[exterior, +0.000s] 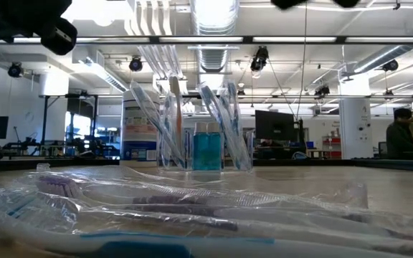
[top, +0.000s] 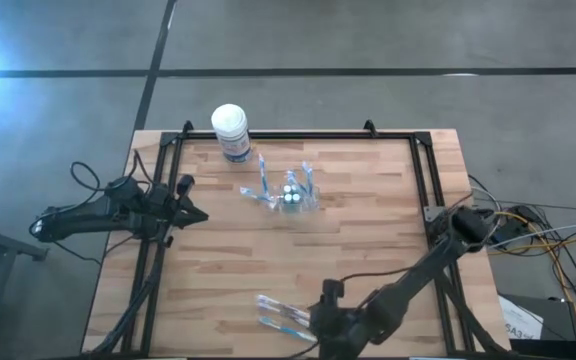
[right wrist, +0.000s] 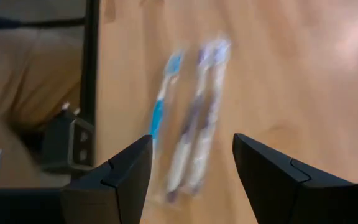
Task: Pick & Place toothbrushing station
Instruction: Put the violet toothbrush in the transparent organizer
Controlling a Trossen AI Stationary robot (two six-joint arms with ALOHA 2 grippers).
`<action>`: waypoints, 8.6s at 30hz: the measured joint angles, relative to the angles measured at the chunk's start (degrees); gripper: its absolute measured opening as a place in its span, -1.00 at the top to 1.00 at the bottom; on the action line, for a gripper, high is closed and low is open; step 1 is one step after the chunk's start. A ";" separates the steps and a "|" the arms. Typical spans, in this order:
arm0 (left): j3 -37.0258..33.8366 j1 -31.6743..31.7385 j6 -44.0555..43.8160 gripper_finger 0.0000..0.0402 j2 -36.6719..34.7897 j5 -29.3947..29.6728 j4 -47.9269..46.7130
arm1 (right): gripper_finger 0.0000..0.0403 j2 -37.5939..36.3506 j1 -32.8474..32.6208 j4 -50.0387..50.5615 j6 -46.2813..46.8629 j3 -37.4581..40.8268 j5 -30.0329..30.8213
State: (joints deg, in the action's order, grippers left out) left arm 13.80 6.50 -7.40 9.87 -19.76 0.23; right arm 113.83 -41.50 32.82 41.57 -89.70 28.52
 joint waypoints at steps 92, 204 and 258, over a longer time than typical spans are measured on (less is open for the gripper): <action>0.00 -0.02 -0.28 0.87 0.02 0.04 -0.31 | 0.97 -4.81 9.68 0.85 -4.96 2.59 1.06; 7.58 -1.49 5.10 0.88 30.29 4.22 36.77 | 0.32 -9.96 34.62 -75.70 -44.94 24.38 -17.24; -0.73 9.42 7.63 0.88 57.62 14.84 61.53 | 0.96 -24.47 26.76 -90.08 -37.57 60.76 -8.82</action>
State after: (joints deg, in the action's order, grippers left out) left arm 13.08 15.92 0.23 67.49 -4.91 61.76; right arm 89.36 -14.74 -57.26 4.00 -28.94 19.70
